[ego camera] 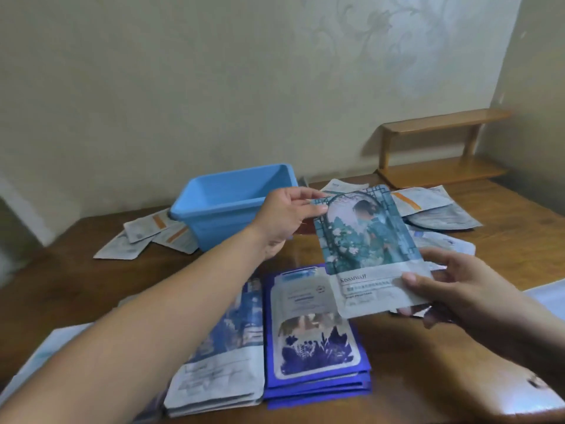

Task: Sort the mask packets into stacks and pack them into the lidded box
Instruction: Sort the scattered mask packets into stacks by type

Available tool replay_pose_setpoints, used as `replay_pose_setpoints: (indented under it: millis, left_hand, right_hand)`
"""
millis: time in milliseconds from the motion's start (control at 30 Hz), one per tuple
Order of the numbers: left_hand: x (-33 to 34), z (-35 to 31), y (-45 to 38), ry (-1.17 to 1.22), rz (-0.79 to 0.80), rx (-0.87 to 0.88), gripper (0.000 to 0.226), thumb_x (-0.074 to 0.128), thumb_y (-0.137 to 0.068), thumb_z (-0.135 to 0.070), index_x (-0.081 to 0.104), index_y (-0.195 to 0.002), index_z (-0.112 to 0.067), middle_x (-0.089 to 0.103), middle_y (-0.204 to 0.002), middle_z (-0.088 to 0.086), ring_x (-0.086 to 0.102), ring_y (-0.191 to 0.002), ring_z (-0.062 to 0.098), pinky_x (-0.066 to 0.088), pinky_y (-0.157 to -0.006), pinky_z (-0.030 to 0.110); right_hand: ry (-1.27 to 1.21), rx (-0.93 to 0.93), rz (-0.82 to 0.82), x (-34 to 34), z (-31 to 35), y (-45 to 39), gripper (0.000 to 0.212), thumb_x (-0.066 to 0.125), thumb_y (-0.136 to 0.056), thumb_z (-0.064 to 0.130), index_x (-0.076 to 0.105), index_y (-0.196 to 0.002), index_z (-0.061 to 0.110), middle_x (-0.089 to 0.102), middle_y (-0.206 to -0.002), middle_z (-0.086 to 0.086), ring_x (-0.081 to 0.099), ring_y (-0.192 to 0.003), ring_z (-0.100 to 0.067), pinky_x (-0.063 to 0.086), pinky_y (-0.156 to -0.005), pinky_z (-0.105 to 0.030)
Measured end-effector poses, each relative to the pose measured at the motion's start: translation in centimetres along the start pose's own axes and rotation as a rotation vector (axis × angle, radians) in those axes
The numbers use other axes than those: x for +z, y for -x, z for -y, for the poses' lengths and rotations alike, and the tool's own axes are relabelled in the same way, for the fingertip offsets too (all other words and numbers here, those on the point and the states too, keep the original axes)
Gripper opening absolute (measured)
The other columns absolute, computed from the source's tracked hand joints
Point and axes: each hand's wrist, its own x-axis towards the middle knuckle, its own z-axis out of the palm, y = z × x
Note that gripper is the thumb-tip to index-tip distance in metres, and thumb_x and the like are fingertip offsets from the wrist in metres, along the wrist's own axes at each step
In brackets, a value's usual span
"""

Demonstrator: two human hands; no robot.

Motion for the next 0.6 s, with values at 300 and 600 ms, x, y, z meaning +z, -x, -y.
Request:
replay_pose_setpoints:
  millis: [300, 600]
  left_hand:
    - [-12.1, 1.8, 5.4, -0.221, -0.05, -0.093, 0.017, 0.069, -0.085, 0.005, 0.069, -0.09, -0.011, 0.06, -0.054, -0.008, 0.054, -0.05, 0.001, 0.046, -0.048, 0.016]
    - [-18.0, 6.5, 8.9, -0.588, -0.169, -0.157, 0.013, 0.077, -0.083, -0.009, 0.077, -0.086, -0.022, 0.075, -0.083, -0.004, 0.068, -0.079, 0.008, 0.054, -0.077, 0.022]
  right_hand:
    - [0.184, -0.25, 0.129, 12.3, -0.6, 2.2, 0.03, 0.065, -0.088, 0.008, 0.063, -0.11, 0.028, 0.068, -0.058, -0.01, 0.057, -0.044, -0.019, 0.044, -0.046, -0.021]
    - [0.388, -0.129, 0.254, 17.9, -2.4, 0.7, 0.014, 0.065, -0.09, 0.012, 0.066, -0.1, 0.021, 0.067, -0.056, -0.009, 0.047, -0.035, -0.015, 0.038, -0.042, -0.018]
